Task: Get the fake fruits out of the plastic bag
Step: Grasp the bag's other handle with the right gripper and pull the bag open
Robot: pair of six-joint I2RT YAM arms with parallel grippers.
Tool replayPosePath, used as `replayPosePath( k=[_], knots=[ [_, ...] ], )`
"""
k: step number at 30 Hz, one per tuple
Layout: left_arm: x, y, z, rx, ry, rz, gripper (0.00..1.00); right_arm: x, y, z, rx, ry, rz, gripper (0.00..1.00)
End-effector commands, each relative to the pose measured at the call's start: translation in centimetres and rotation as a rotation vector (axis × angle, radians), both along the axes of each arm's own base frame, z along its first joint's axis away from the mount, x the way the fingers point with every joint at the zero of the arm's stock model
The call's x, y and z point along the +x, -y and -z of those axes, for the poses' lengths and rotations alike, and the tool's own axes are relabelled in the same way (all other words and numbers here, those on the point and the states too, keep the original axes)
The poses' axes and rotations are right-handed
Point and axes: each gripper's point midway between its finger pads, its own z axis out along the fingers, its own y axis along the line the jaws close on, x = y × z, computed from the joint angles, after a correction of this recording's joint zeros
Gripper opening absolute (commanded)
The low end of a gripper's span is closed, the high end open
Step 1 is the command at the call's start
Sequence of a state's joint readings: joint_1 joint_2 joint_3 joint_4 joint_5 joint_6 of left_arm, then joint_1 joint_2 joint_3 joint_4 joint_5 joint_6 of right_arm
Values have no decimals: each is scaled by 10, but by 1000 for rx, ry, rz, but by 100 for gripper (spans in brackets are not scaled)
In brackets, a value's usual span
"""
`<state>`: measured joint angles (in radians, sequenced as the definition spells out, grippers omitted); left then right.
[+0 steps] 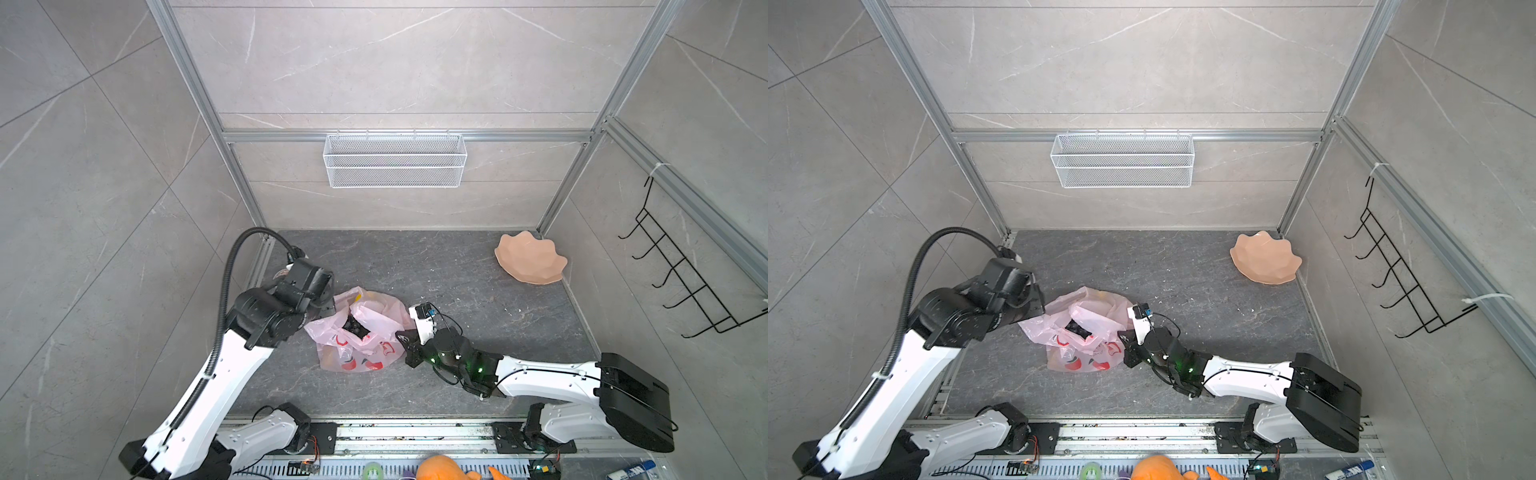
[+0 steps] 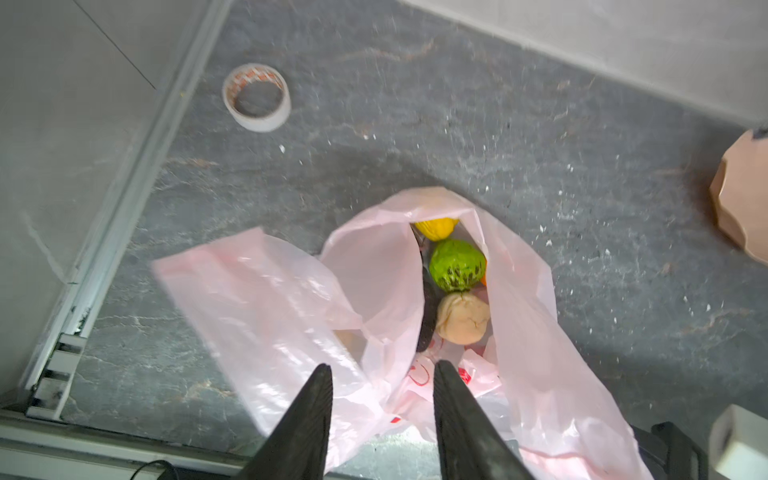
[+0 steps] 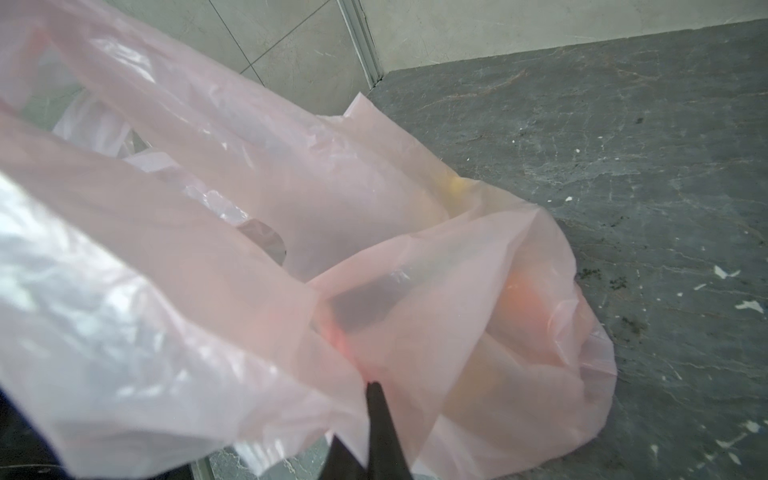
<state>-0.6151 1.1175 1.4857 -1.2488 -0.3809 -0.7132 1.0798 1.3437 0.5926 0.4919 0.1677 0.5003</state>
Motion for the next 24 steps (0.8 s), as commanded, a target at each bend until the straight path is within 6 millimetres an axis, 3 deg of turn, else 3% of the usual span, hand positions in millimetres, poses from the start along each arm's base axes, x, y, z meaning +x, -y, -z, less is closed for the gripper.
replayPosePath(
  k=[1, 6, 12, 16, 21, 24],
  knots=[
    [-2, 19, 21, -1, -86, 74, 42, -2, 1, -13, 25, 37, -5, 0],
    [6, 38, 61, 18, -196, 107, 44, -2, 1, -14, 16, 46, -5, 0],
    [11, 36, 110, 146, -338, 102, 60, -1, 4, -15, 22, 54, 5, 0],
    [15, 34, 140, 221, -407, 97, 75, -2, 7, -18, 40, 63, 9, 0],
    [20, 42, 167, 206, -448, 103, 84, -3, 11, -19, 43, 77, 10, 0],
    [22, 43, 185, 195, -479, 98, 85, -4, 13, -19, 44, 84, 12, 0]
  ],
)
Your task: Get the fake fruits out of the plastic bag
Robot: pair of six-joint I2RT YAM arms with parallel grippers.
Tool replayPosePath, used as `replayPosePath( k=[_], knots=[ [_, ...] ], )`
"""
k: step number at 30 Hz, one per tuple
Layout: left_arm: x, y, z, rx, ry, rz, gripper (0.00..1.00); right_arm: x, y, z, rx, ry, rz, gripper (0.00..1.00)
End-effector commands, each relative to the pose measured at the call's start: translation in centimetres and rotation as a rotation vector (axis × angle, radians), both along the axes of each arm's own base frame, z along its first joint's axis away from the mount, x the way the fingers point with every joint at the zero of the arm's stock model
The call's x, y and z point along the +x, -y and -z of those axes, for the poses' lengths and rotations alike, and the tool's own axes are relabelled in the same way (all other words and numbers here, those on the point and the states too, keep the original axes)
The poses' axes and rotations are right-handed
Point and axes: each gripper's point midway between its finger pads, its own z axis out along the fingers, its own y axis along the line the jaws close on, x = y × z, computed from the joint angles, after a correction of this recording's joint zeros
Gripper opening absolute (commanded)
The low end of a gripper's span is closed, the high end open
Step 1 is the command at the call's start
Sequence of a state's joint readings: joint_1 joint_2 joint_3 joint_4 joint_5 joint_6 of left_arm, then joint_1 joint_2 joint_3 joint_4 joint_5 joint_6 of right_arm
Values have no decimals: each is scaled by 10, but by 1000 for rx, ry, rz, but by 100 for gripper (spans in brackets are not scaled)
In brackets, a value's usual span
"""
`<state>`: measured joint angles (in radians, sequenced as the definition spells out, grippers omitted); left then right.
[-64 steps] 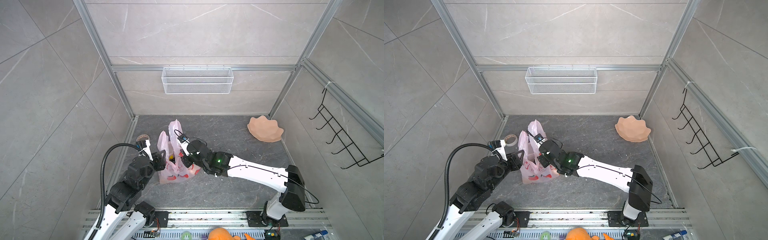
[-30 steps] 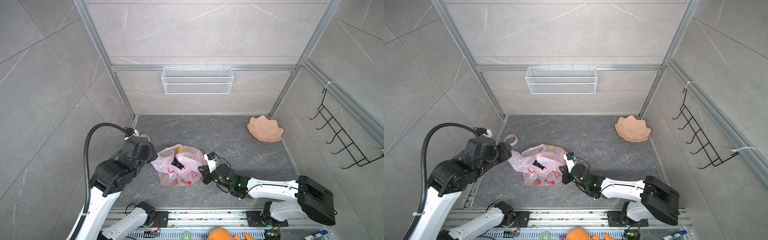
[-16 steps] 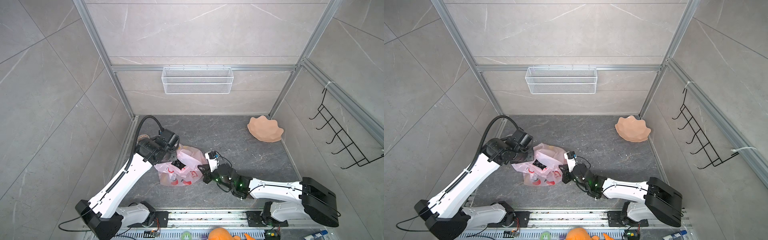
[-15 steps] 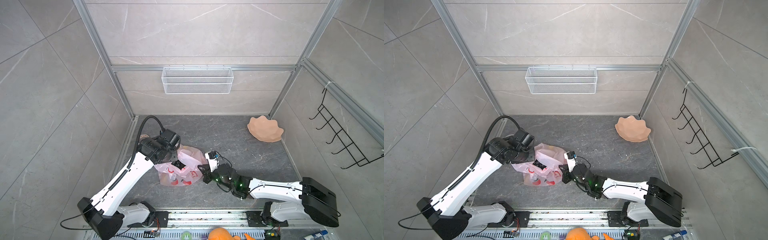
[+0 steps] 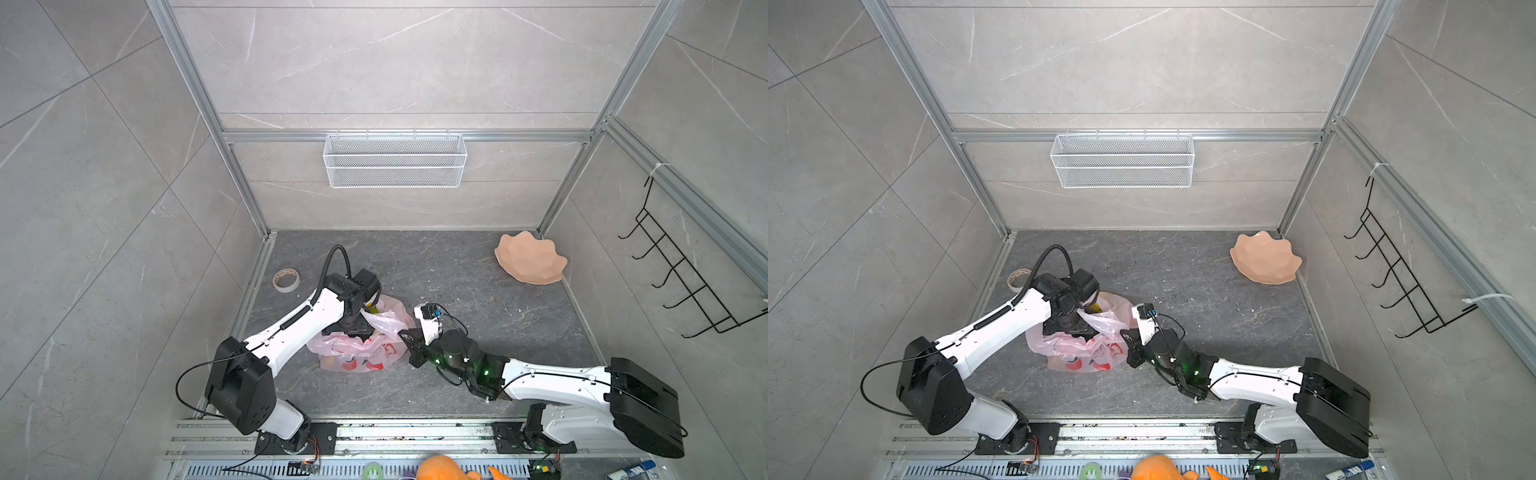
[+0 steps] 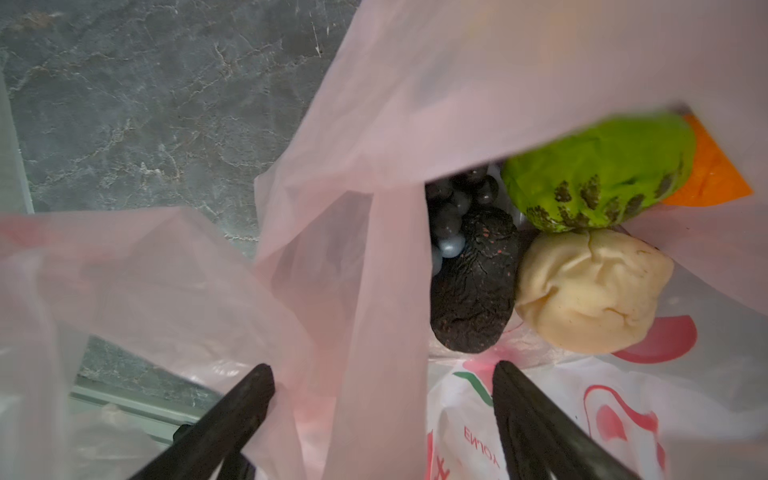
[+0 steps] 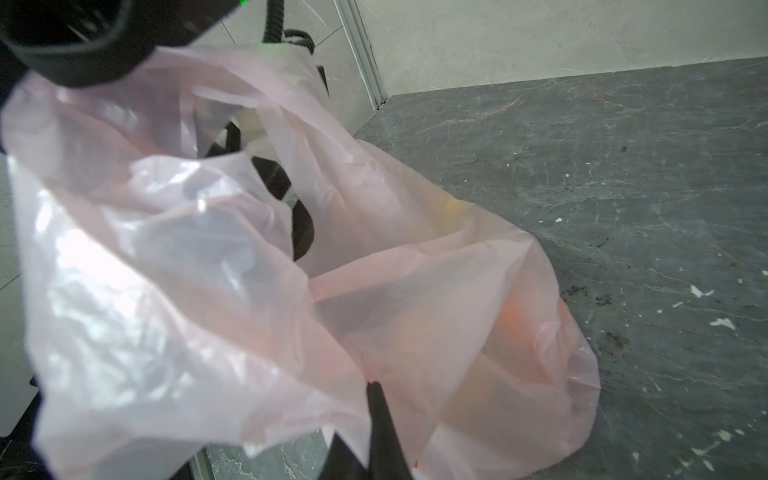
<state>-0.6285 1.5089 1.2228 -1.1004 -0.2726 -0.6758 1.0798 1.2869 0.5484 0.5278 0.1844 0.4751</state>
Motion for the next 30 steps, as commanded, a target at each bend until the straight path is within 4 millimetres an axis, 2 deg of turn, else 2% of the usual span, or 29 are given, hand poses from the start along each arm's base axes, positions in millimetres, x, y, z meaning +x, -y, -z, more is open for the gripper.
replayPosePath(
  k=[1, 3, 6, 8, 10, 13, 17, 19, 21, 23, 24, 26, 28, 30],
  knots=[
    [7, 5, 17, -37, -21, -4, 83, -2, 5, -9, 15, 39, 9, 0],
    [8, 1, 24, -50, -28, -32, 71, 3, 13, -6, -5, 35, 58, 0],
    [10, -9, 25, -107, 13, -83, 35, 12, 31, -1, -12, 22, 127, 0],
    [16, -14, 18, -196, 69, -124, 12, 21, 41, 1, 13, 1, 147, 0],
    [27, -18, 4, -306, 148, -165, 0, 35, 50, 2, 56, -38, 157, 0],
    [53, -23, -28, -526, 303, -216, 0, 56, 59, 1, 141, -93, 162, 0],
    [93, -27, -80, -790, 500, -240, 0, 77, 56, -4, 219, -114, 145, 0],
    [105, -22, -103, -892, 571, -223, 0, 86, 59, 2, 254, -145, 158, 1],
    [114, -17, -117, -976, 628, -207, 0, 97, 70, 14, 299, -202, 187, 2],
    [115, -13, -115, -1014, 639, -191, 0, 104, 81, 32, 321, -266, 220, 5],
    [115, -12, -111, -1013, 636, -182, 0, 106, 86, 41, 317, -294, 237, 11],
    [110, -12, -92, -984, 602, -180, 0, 102, 90, 53, 284, -330, 246, 30],
    [103, -13, -75, -938, 573, -178, 0, 92, 91, 52, 237, -333, 218, 48],
    [94, -15, -61, -876, 557, -173, 0, 80, 92, 40, 178, -304, 187, 59]
  ],
)
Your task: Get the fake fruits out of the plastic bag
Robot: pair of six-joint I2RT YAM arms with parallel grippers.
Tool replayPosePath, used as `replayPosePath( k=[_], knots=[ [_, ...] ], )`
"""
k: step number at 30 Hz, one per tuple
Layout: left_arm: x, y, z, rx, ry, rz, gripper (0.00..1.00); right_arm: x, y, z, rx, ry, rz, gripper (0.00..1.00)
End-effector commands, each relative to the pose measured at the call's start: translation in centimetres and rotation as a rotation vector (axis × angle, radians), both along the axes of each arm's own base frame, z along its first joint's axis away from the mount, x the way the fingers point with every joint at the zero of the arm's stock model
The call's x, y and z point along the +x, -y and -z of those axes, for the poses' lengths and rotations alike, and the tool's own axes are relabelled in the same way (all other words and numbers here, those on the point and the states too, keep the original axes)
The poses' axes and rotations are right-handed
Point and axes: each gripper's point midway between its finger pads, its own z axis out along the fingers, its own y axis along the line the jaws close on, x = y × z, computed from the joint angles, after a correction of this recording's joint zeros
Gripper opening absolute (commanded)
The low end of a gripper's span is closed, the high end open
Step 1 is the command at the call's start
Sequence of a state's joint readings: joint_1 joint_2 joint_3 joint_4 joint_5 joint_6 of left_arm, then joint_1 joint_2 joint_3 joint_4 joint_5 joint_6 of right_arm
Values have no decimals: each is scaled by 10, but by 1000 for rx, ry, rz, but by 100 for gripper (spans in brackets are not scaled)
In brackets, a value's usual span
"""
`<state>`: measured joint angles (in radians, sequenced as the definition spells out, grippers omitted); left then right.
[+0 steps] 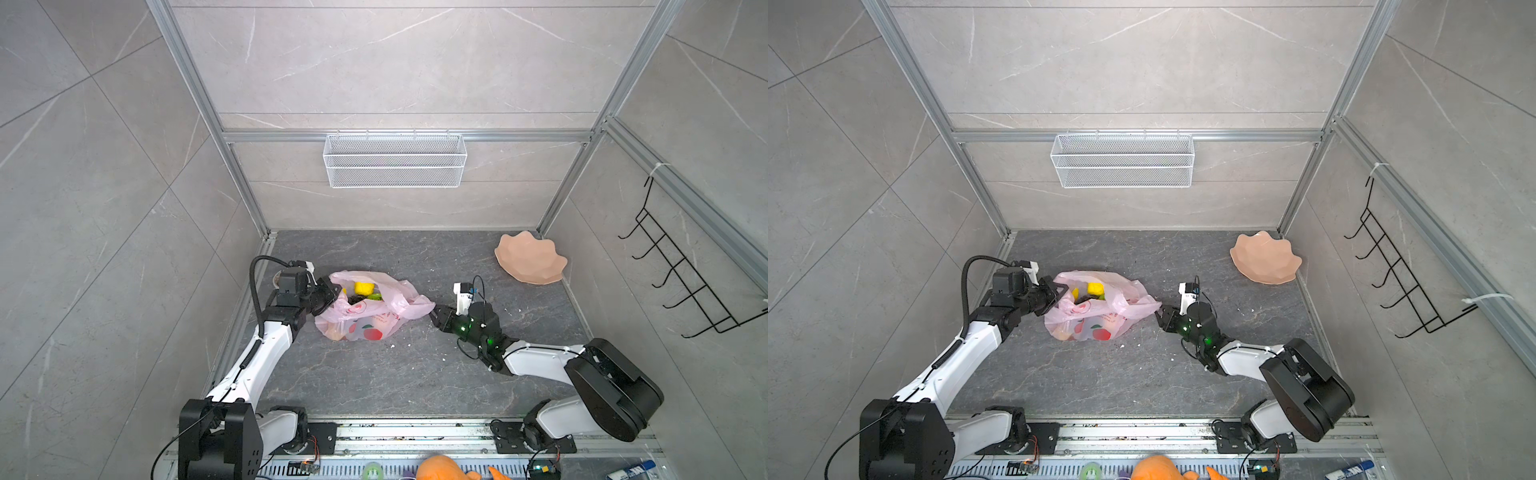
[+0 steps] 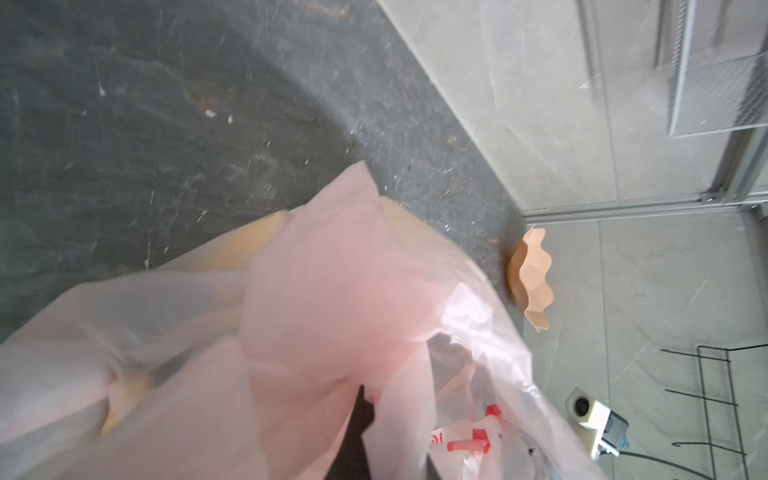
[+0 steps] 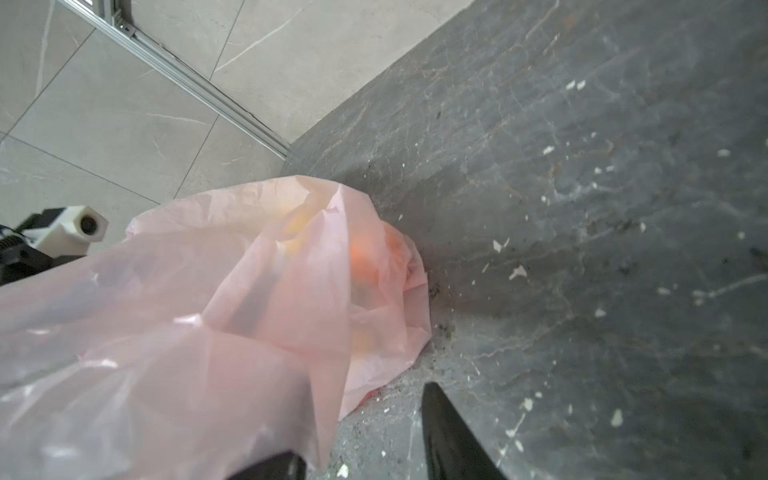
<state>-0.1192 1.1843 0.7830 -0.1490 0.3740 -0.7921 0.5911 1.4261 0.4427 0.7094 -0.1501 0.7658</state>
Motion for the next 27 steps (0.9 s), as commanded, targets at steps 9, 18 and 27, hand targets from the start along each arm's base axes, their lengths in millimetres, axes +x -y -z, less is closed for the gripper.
replayPosePath(
  k=[9, 18, 27],
  knots=[
    [-20, 8, 8, 248, 75, 55, 0, -110, -25, -116, -403, 299, -327, 65],
    [-22, 18, -2, 267, 116, 90, 0, -155, -158, -133, -391, 343, -592, 58],
    [-36, 16, -6, 270, 144, 101, 0, -79, -191, -82, -576, 191, -423, 47]
  ],
)
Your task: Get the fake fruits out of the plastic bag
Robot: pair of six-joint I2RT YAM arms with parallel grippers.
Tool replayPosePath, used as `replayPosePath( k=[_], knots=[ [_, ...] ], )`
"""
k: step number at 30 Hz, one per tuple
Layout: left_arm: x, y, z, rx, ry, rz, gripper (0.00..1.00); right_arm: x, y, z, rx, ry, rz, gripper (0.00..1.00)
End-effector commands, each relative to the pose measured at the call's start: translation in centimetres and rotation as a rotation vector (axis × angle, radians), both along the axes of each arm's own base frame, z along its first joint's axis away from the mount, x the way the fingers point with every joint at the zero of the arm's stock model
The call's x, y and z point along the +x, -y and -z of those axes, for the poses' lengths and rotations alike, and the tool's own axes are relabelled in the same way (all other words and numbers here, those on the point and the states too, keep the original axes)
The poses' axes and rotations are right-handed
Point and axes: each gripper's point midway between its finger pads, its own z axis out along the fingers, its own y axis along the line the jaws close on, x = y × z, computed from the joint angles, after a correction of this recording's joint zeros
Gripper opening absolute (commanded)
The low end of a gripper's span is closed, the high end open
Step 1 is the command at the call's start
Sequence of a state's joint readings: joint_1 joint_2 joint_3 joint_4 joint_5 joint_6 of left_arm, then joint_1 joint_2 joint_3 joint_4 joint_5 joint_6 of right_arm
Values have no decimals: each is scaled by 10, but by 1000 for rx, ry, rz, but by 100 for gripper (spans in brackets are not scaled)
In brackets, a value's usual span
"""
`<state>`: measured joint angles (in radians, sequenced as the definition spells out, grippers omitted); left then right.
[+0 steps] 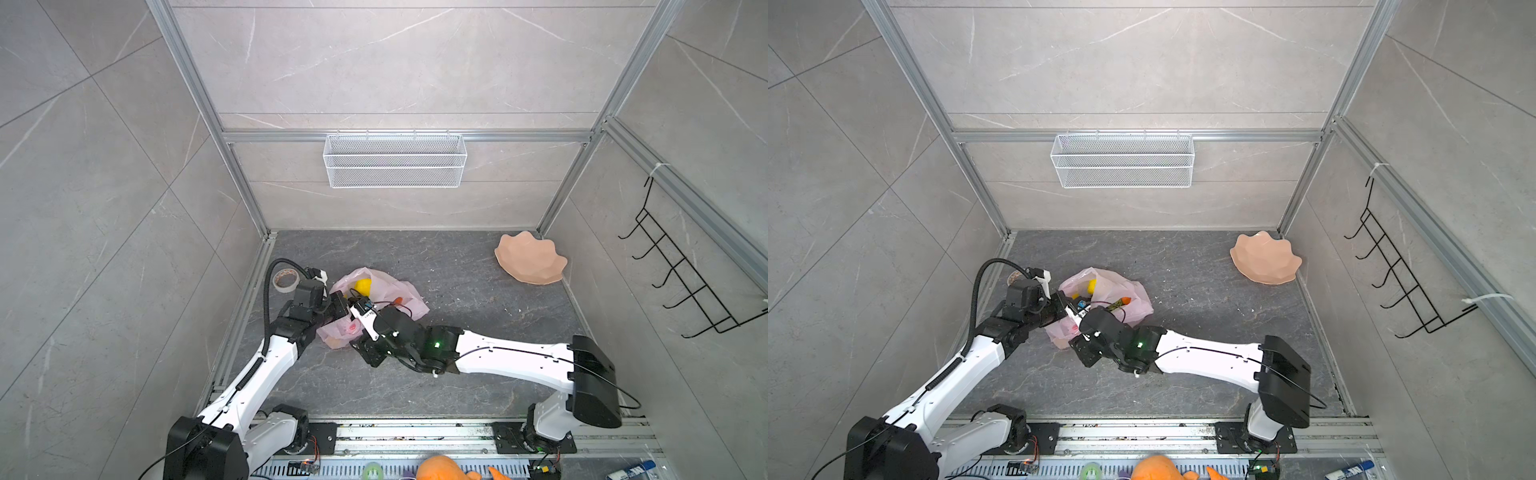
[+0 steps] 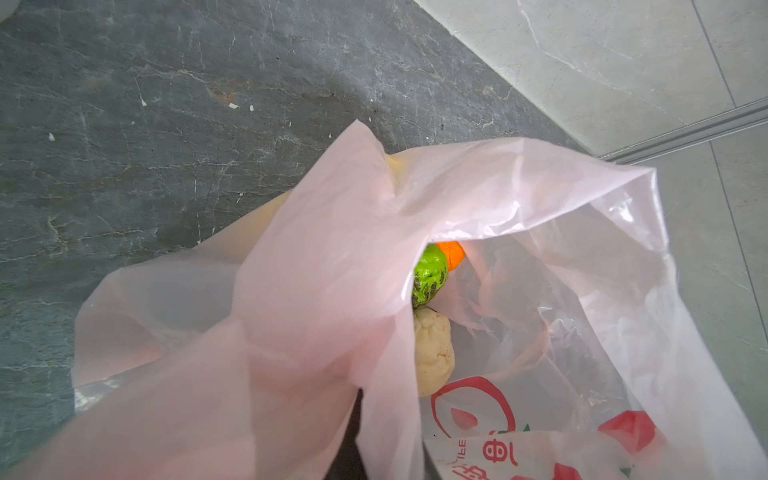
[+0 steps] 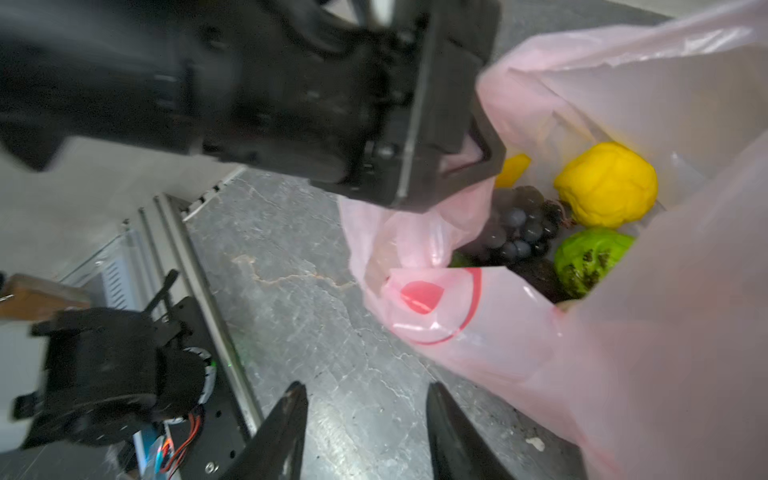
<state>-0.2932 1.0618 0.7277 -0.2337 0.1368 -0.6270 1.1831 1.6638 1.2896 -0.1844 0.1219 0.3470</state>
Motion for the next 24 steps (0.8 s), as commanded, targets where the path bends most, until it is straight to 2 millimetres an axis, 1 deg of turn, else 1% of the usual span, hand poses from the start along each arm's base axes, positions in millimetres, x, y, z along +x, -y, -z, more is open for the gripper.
replayPosePath(
  k=[1, 4, 7, 10, 14, 16, 21, 24],
  knots=[
    [-5, 0, -12, 10, 57, 26, 0, 45, 20, -3, -37, 21, 156, 46],
    [-11, 0, -4, 16, 47, 34, 0, 77, 40, -4, -57, 47, 259, 45],
    [-16, -1, 3, 16, 39, 41, 0, 110, 66, 0, -50, 8, 348, 44],
    [-19, -1, 7, 15, 41, 44, 0, 134, 86, 5, -73, 6, 401, 45],
    [-23, 0, 11, 4, 48, 54, 0, 160, 105, 19, -136, -1, 450, 50],
    [-23, 2, 11, -4, 58, 60, 0, 169, 108, 25, -152, 7, 450, 55],
    [-25, 2, 16, -8, 56, 62, 0, 175, 92, 39, -171, -9, 366, 66],
    [-25, 2, 16, -7, 62, 62, 0, 181, 94, 52, -227, -9, 380, 73]
  ],
)
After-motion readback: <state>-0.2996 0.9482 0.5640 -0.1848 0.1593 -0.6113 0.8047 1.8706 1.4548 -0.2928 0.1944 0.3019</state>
